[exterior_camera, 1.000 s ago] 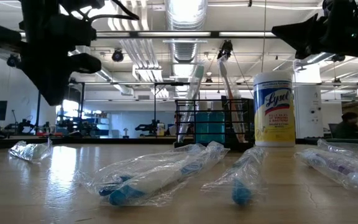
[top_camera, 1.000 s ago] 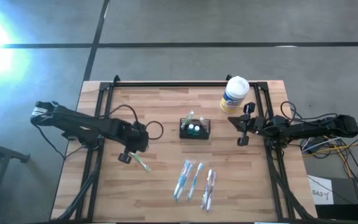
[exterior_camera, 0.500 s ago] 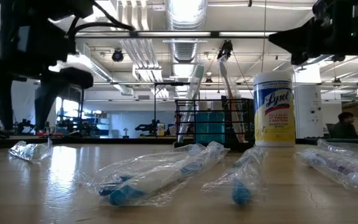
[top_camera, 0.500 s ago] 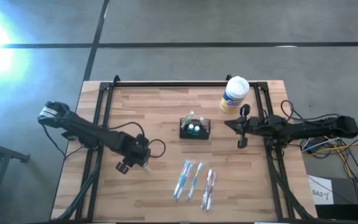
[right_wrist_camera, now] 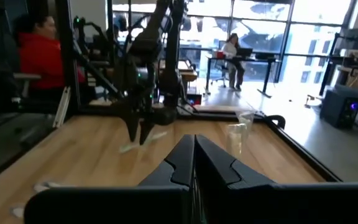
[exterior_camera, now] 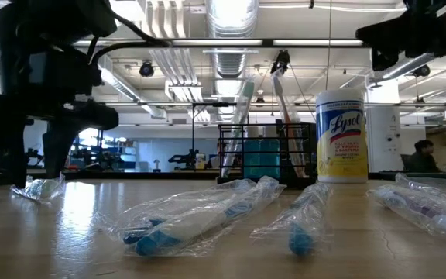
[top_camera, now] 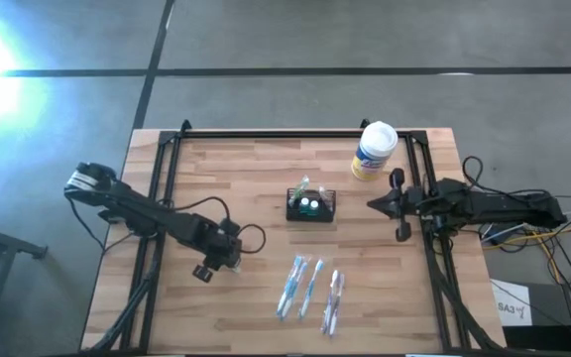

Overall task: Pick & Place toothbrushing station
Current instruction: Put the green toothbrush into the wire organizer

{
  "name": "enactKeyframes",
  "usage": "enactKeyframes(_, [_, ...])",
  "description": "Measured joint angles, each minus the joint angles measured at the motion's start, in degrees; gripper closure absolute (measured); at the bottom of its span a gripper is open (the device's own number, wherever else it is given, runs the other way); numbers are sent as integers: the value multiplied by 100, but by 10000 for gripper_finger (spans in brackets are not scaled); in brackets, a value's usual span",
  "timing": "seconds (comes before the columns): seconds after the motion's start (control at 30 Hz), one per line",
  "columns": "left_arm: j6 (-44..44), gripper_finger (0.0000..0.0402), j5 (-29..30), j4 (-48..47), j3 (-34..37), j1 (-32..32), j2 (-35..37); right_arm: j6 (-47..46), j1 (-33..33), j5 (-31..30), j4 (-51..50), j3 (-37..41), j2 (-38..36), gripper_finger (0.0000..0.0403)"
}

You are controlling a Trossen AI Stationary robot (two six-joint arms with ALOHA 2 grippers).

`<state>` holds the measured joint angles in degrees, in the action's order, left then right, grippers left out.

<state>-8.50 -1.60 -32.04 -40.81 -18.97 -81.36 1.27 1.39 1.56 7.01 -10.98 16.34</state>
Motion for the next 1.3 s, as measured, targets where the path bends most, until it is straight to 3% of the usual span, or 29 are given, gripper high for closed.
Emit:
enactKeyframes(0.23, [-1,284,-49,120,0,-6,-295,-248,0,11,90,630,-868,394])
enactKeyframes(0.43, [-70,311,-57,227,-12,-6,-583,-286,0,0,409,1040,-1067,394])
enactKeyframes(0.7, [-133,390,-58,284,-48,-6,-609,-261,0,-2,539,1036,-1064,394])
enactKeyframes(1.3, [-917,400,82,412,-2008,279,303,-215,0,-4,566,1036,-1062,394])
